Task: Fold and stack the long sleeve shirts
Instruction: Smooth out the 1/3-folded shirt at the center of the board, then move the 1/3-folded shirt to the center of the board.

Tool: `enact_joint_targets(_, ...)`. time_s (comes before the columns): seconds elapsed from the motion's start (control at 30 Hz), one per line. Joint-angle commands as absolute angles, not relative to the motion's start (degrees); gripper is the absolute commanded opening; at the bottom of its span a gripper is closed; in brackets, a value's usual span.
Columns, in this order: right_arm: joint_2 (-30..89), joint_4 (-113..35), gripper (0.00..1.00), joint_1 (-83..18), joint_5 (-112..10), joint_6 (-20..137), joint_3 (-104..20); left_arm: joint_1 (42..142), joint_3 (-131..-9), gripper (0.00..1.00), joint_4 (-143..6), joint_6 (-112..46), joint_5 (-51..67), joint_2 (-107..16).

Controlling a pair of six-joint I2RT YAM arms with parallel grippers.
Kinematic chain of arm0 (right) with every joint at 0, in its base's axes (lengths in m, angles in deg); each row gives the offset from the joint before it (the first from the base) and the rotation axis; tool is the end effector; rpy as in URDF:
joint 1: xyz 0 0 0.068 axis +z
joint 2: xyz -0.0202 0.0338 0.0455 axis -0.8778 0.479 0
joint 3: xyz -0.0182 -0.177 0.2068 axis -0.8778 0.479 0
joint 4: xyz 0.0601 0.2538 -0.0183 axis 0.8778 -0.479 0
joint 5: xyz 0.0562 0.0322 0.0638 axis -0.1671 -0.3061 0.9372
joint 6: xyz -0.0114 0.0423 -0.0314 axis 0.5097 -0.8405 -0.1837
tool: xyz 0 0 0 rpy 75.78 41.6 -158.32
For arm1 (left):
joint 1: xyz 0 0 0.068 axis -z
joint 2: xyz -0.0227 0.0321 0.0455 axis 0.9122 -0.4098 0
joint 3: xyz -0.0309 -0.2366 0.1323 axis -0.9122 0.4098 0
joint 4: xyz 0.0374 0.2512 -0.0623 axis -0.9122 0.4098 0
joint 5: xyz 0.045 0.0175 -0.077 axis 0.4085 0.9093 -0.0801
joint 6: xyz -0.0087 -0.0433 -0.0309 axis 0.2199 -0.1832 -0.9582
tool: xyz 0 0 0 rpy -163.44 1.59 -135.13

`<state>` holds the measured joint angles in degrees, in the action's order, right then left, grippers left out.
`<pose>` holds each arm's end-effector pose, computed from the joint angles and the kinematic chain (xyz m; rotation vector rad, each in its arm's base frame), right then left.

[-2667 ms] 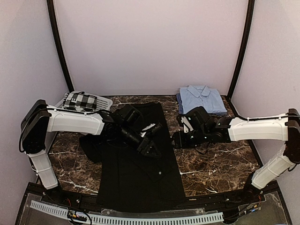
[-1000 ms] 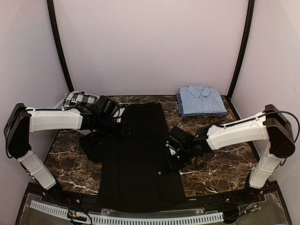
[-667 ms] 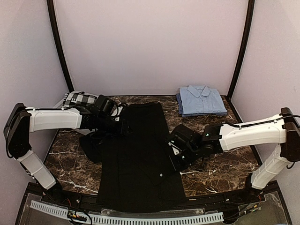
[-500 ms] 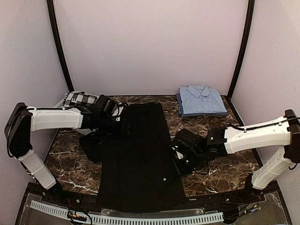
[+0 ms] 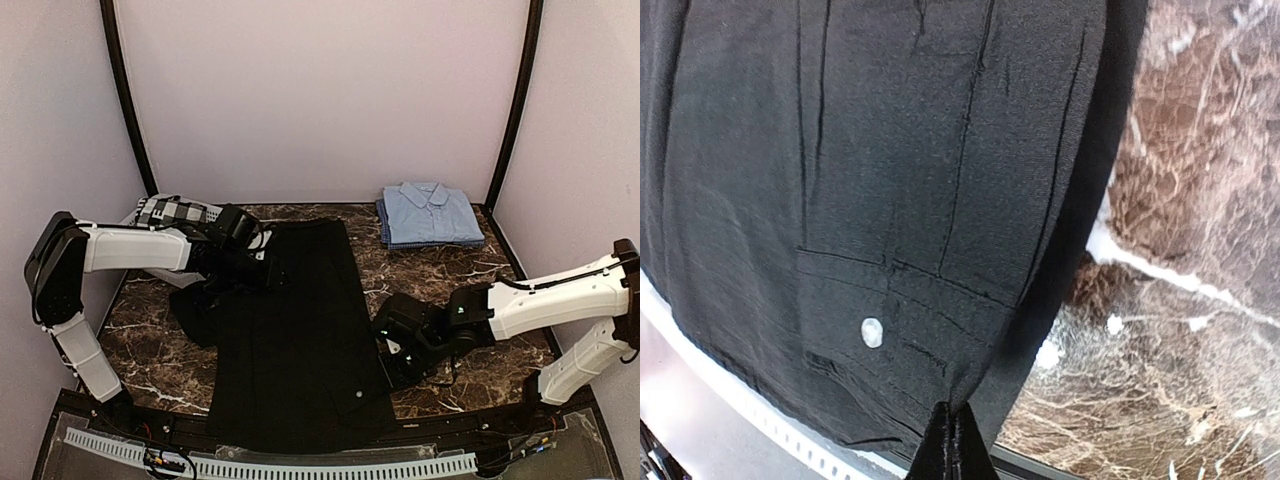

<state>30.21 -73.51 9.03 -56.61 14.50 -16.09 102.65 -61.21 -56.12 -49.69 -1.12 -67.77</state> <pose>0.0876 0.2493 0.1947 -0.5117 2.8774 0.5326 0.2883 -0.2291 0.2088 0.3498 2.4733 -0.8693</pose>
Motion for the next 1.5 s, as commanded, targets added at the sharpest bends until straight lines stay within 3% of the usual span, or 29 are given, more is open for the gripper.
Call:
enact_joint_targets(0.0,29.1,-73.4,0.0,10.4,-56.2,12.7,-14.2,102.4,-63.3,0.52,-55.5,-48.8,-1.8,-68.8)
enact_joint_targets(0.37,32.1,-72.7,0.0,11.8,-56.0,13.7,-14.9,102.3,-66.2,0.51,-54.8,-48.4,-1.0,-71.5)
enact_joint_targets(0.53,31.5,-75.6,0.33,10.1,-62.0,15.3,-18.3,102.4,-68.1,0.46,-55.0,-48.6,0.7,-72.8)
enact_joint_targets(0.6,31.4,-75.8,0.41,8.0,-64.6,16.8,-20.1,102.3,-69.2,0.43,-55.5,-48.8,0.8,-74.0)
enact_joint_targets(0.8,32.8,-67.2,0.4,-1.4,-65.9,24.9,-24.9,102.3,-74.1,0.34,-58.5,-50.5,-0.2,-78.2)
enact_joint_targets(1.0,40.0,-53.7,0.31,-10.1,-60.9,34.2,-31.4,102.2,-75.7,0.25,-61.2,-53.6,0.8,-81.7)
enact_joint_targets(1.17,50.7,-41.8,0.26,-17.8,-48.5,37.2,-39.7,101.5,-75.4,0.17,-63.9,-56.7,0.8,-84.6)
enact_joint_targets(1.47,74.8,-41.3,0.21,-23.4,-35.3,36.4,-65.0,99.9,-71.2,0.11,-63.5,-58.4,1.5,-86.5)
